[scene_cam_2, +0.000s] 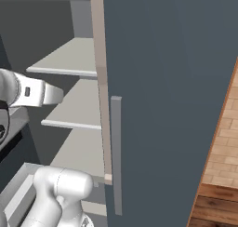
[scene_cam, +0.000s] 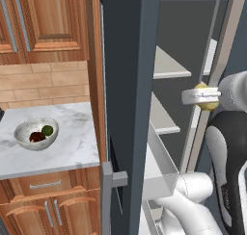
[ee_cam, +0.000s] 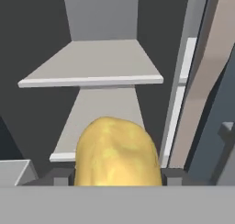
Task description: Take the potato, steak, and lime from the freezer and place them in the bowl on the counter.
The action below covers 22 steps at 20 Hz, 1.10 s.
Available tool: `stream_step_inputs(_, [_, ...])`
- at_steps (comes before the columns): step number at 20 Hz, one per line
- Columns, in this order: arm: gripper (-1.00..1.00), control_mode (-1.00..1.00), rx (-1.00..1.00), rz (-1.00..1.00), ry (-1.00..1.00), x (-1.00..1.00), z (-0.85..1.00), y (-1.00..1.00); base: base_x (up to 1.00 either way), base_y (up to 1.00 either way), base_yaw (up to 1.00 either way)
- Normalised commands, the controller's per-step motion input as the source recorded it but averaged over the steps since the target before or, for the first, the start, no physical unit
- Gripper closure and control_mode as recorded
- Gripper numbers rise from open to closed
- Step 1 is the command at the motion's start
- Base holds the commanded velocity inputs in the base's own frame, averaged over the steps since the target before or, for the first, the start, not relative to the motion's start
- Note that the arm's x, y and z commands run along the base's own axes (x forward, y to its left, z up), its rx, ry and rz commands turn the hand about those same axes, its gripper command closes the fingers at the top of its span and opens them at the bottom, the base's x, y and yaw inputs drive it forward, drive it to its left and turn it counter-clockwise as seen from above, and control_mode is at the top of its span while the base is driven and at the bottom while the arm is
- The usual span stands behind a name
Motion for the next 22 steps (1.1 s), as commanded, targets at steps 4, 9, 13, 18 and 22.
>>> stream_step_inputs(4, [1.00,-1.00,0.00,0.00,0.11,-0.71,0.00,-0.17,0.00,0.00,0.00])
stream_step_inputs(9, [1.00,-1.00,0.00,0.00,0.08,-0.46,0.00,0.00,0.00,0.00,0.00])
stream_step_inputs(13, [1.00,-1.00,0.00,-0.02,0.05,-0.24,-0.03,0.00,0.00,0.00,0.00])
stream_step_inputs(18, [1.00,-1.00,0.00,0.00,0.02,-0.27,-0.13,0.00,0.00,0.00,0.00])
stream_step_inputs(22, [1.00,-1.00,0.00,0.00,0.01,-0.35,-0.16,0.00,0.00,0.00,0.00])
